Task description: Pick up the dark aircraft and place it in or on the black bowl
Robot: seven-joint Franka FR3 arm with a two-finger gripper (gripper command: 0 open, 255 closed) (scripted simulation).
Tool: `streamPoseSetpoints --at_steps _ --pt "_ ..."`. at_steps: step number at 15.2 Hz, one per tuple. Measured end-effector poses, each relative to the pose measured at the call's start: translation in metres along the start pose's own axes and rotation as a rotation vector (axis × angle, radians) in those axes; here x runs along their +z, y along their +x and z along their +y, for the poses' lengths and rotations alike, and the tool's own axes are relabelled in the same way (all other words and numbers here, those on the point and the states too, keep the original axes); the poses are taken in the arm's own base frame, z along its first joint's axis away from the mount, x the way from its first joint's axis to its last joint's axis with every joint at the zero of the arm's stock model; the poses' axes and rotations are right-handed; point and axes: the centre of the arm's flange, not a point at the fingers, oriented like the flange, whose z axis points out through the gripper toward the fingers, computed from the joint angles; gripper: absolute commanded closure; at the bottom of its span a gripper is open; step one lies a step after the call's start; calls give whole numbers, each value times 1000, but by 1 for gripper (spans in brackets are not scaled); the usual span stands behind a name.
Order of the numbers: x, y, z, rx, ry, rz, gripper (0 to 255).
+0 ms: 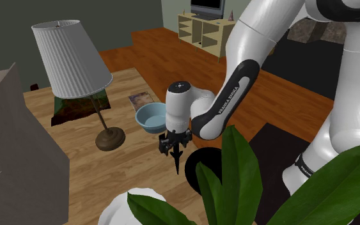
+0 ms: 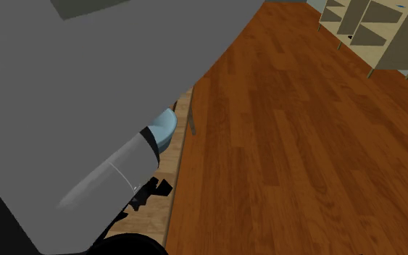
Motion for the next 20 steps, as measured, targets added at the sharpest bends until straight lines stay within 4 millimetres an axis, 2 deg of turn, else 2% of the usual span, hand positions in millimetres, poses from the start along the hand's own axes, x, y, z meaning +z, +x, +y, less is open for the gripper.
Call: streamPoseSetpoints --at_steps 3,8,9,20 --pt "7 0 0 0 0 0 0" --pt "8 0 0 0 0 0 0" --pt "8 0 0 0 0 0 255" --pt "6 0 0 0 0 0 255"
